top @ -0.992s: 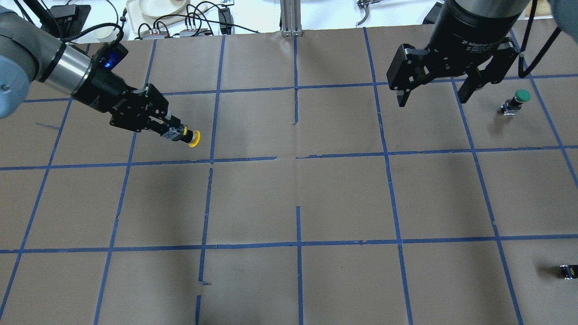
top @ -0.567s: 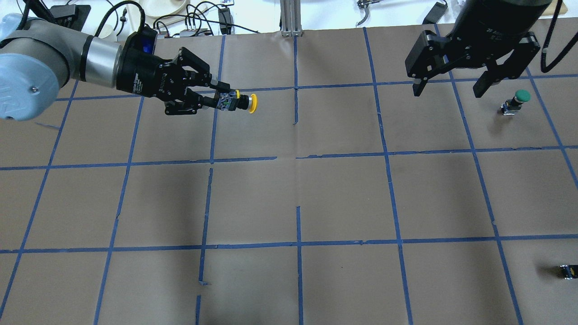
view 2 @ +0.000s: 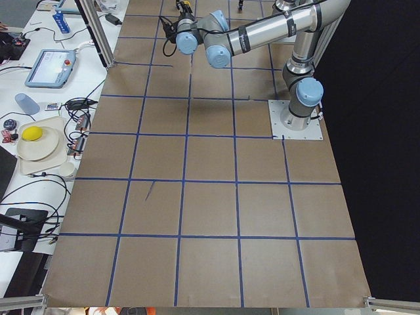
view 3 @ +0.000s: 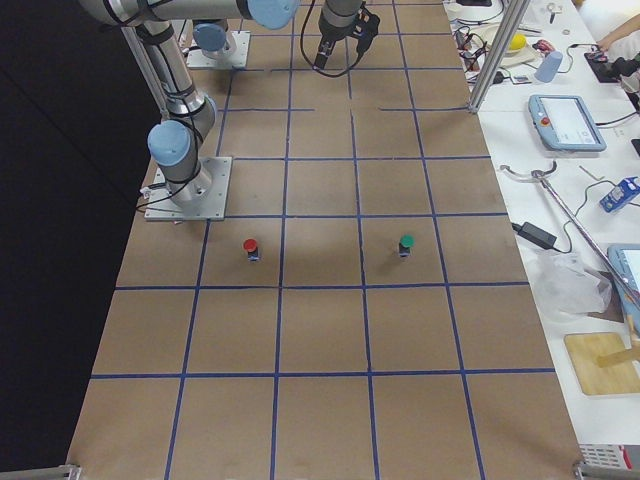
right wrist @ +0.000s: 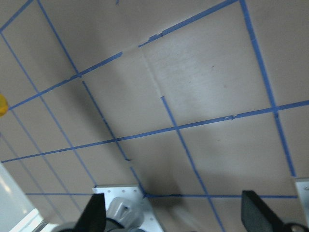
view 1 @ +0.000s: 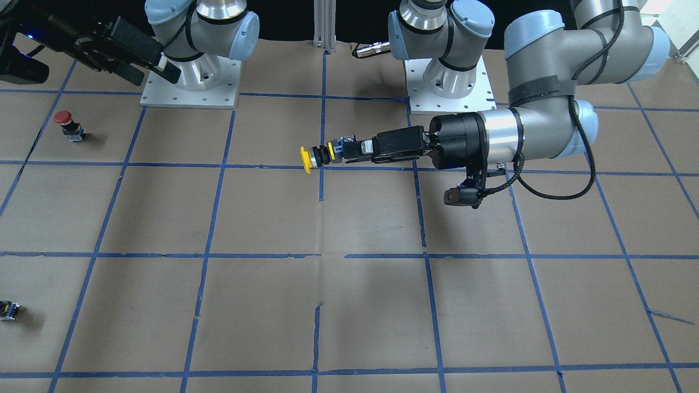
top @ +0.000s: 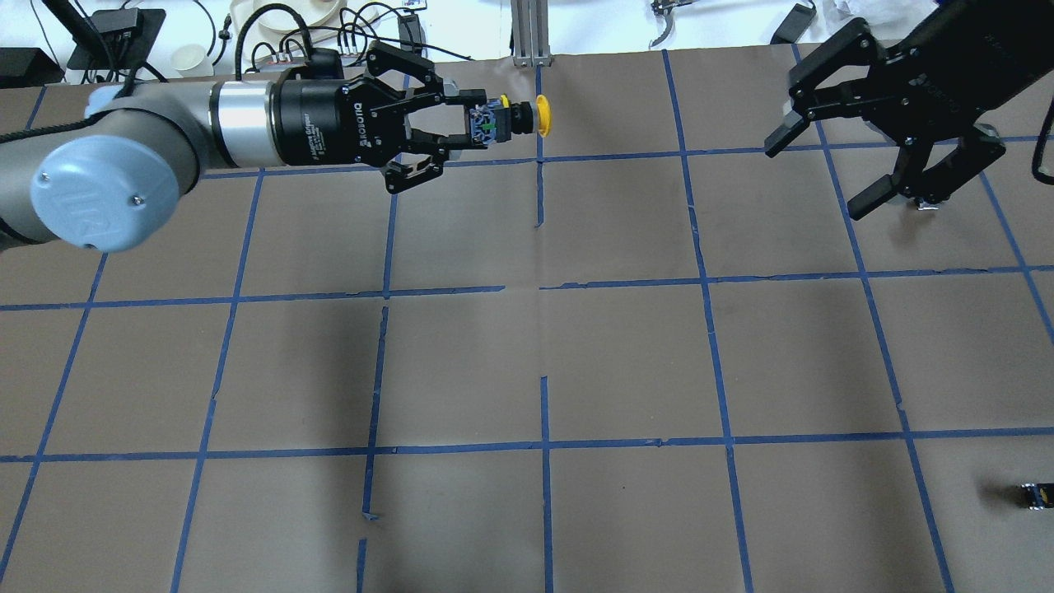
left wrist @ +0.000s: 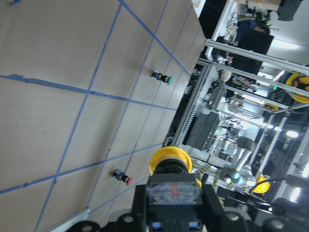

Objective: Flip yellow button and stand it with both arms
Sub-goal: 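Lift the button with the left gripper while the right gripper approaches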

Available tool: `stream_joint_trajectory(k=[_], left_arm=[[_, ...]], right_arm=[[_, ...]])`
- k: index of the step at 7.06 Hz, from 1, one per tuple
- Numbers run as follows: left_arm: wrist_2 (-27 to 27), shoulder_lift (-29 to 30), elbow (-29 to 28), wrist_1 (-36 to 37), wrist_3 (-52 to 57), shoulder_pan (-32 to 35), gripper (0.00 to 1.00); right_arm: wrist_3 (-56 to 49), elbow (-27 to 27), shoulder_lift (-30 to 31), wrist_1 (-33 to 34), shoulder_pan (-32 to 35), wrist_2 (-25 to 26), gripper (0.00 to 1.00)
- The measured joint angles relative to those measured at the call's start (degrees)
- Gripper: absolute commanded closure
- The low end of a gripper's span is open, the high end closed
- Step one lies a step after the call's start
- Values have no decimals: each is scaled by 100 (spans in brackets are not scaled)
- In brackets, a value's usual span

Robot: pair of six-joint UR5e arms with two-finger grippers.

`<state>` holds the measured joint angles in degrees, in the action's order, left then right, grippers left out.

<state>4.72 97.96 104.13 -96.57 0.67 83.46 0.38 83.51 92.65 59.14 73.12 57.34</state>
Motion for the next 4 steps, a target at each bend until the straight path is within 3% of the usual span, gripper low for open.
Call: stream_joint_trajectory(k=[2, 4], left_arm=[[-759, -19, 364, 33, -27, 265, 99], [-1279, -24, 494, 31, -132, 515, 99]], right_arm=[[-83, 231, -21, -590, -196, -1656, 0], [-305, 636, -49, -634, -107, -2777, 0]])
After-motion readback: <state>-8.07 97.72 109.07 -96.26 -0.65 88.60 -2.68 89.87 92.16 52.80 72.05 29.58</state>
